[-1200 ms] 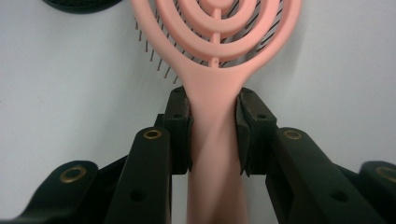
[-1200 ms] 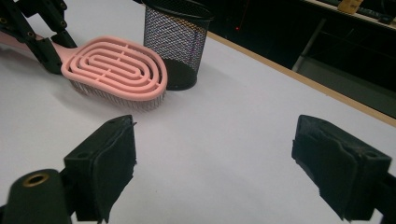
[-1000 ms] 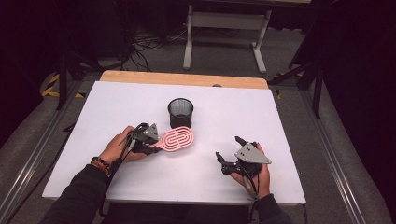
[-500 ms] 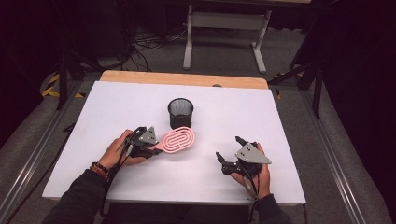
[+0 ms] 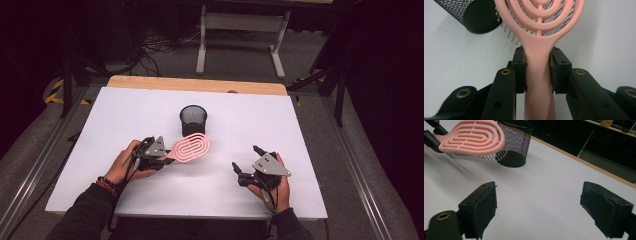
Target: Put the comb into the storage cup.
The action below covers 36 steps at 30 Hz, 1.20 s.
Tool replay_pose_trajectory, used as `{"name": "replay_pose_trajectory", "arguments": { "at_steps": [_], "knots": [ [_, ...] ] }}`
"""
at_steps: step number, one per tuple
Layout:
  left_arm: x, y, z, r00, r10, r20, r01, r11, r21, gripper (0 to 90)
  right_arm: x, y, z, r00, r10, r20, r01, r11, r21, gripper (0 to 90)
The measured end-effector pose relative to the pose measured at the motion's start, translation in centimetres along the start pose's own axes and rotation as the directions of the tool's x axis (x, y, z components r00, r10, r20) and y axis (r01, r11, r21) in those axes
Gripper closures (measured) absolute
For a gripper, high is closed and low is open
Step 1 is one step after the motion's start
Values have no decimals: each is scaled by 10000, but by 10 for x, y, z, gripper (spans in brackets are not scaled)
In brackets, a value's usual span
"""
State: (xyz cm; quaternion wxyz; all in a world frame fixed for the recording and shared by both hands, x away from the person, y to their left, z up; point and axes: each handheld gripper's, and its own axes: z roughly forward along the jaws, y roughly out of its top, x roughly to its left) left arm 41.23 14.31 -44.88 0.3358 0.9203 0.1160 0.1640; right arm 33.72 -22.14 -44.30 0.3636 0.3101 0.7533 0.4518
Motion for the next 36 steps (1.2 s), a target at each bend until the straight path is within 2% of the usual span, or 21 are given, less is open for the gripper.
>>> {"name": "replay_pose_trajectory", "arguments": {
  "at_steps": [15,36],
  "knots": [
    [-1,0,-6,9995,-116,-287,94,9969,-776,696,0,0,1,10000,-3,-8,3,10000,-14,138],
    [-1,0,-12,9971,-237,-726,135,9903,-1382,696,1,-1,1,10000,-14,-39,14,10000,22,137]
  ]
}}
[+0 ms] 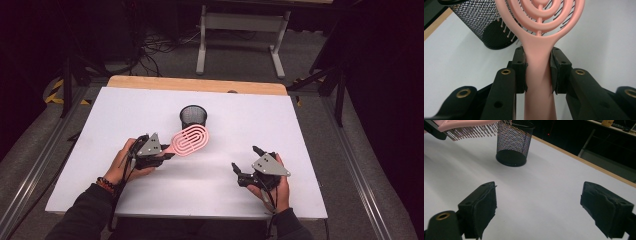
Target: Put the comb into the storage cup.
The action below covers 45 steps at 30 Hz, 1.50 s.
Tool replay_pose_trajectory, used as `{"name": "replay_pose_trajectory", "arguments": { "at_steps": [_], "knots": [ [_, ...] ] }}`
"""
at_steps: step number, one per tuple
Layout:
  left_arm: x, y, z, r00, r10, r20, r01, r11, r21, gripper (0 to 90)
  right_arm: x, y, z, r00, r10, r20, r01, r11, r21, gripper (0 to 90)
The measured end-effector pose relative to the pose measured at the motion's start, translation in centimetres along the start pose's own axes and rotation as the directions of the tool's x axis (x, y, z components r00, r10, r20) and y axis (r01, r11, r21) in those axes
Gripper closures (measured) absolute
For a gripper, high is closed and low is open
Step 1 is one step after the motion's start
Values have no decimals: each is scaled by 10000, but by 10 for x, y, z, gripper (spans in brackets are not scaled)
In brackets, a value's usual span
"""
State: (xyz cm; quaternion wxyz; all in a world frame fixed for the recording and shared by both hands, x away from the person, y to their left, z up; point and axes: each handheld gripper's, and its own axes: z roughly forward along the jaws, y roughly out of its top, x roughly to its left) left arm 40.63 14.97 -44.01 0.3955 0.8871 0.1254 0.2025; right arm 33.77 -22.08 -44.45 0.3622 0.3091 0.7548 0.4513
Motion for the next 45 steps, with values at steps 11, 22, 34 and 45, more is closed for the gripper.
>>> {"name": "replay_pose_trajectory", "arguments": {
  "at_steps": [11,22,34,45],
  "knots": [
    [-2,3,-8,9994,100,-318,-121,9977,-666,696,0,0,0,10000,-15,-1,15,10000,-3,136],
    [-4,5,-12,9985,-187,-509,117,9908,-1347,696,0,0,0,10000,-31,19,30,10000,3,134],
    [-2,4,-17,9976,-484,-491,381,9803,-1938,696,0,0,0,10000,-53,30,53,10000,-4,133],
    [0,4,-23,9938,-859,-712,654,9654,-2524,696,0,-2,1,9999,66,89,-66,10000,15,112]
  ]
}}
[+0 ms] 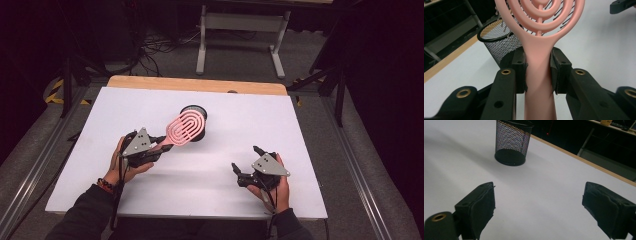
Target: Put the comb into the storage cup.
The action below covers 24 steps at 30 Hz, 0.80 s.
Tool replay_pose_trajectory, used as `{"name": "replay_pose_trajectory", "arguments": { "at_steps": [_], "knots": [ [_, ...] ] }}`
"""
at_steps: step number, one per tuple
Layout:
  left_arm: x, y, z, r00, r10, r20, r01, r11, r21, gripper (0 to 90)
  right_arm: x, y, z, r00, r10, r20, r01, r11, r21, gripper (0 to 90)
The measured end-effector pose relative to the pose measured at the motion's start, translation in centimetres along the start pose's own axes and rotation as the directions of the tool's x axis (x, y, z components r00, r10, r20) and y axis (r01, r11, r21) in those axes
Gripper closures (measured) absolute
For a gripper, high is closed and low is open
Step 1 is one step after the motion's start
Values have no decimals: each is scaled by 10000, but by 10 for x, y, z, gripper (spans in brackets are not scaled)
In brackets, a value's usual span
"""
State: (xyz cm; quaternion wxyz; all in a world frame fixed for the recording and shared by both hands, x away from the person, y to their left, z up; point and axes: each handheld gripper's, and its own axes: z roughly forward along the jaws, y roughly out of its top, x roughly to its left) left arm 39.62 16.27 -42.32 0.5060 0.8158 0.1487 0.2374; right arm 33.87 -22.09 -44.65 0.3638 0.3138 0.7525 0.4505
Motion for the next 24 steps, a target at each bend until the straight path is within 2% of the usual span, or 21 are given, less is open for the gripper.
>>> {"name": "replay_pose_trajectory", "arguments": {
  "at_steps": [8,12,24],
  "knots": [
    [0,0,-1,9992,-365,-182,357,9985,-425,696,-1,-1,1,10000,42,35,-43,10000,12,102],
    [3,0,-4,9973,-715,-174,700,9945,-775,696,-1,-1,1,10000,86,49,-86,10000,16,102],
    [8,2,-12,9930,-1147,-276,1098,9842,-1387,696,0,-1,1,10000,70,-6,-70,10000,63,103]
  ]
}}
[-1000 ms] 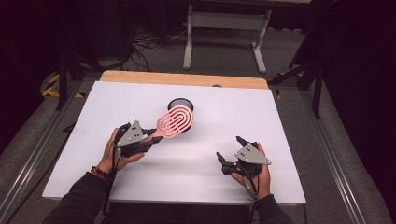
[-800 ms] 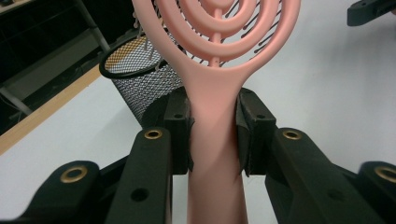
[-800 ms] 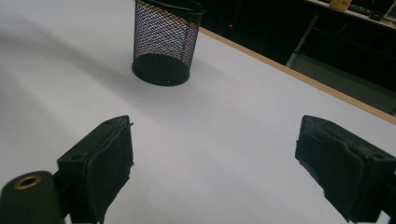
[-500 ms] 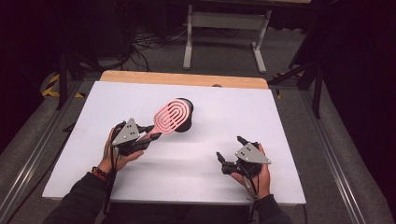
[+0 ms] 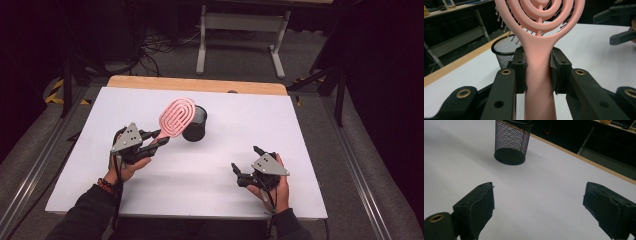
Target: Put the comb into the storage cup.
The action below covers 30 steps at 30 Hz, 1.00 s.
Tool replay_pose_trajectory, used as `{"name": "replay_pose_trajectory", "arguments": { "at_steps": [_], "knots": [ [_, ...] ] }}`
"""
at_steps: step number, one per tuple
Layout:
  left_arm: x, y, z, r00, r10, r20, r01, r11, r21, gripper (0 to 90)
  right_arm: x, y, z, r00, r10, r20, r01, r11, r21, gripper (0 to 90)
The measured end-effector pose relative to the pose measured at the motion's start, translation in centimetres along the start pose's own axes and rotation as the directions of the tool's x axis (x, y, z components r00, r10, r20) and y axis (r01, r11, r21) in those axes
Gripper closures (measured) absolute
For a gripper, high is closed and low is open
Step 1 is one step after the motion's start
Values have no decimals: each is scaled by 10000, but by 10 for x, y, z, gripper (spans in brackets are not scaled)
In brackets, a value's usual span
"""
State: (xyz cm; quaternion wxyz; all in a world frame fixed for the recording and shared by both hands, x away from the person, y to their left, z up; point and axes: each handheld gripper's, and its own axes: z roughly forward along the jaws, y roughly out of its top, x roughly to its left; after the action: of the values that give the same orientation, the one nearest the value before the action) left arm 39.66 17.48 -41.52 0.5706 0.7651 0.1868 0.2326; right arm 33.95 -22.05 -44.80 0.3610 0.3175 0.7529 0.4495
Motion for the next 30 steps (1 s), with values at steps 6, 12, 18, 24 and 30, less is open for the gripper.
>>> {"name": "replay_pose_trajectory", "arguments": {
  "at_steps": [6,12,18,24,30],
  "knots": [
    [1,3,-3,9999,-168,10,168,9993,-335,696,0,0,0,10000,-14,-25,14,10000,15,105],
    [1,3,-4,9997,-235,-29,233,9985,-495,696,1,0,1,10000,-33,-67,33,10000,42,107],
    [1,3,-5,9993,-364,-71,358,9969,-703,696,1,-1,1,10000,11,-58,-10,10000,31,107],
    [-1,3,-4,9992,-365,-136,353,9963,-784,696,1,0,1,10000,65,-20,-65,10000,-23,107],
    [-7,3,0,9994,-281,-199,264,9965,-799,696,0,8,0,9993,347,-127,-352,9987,-376,103]
  ]
}}
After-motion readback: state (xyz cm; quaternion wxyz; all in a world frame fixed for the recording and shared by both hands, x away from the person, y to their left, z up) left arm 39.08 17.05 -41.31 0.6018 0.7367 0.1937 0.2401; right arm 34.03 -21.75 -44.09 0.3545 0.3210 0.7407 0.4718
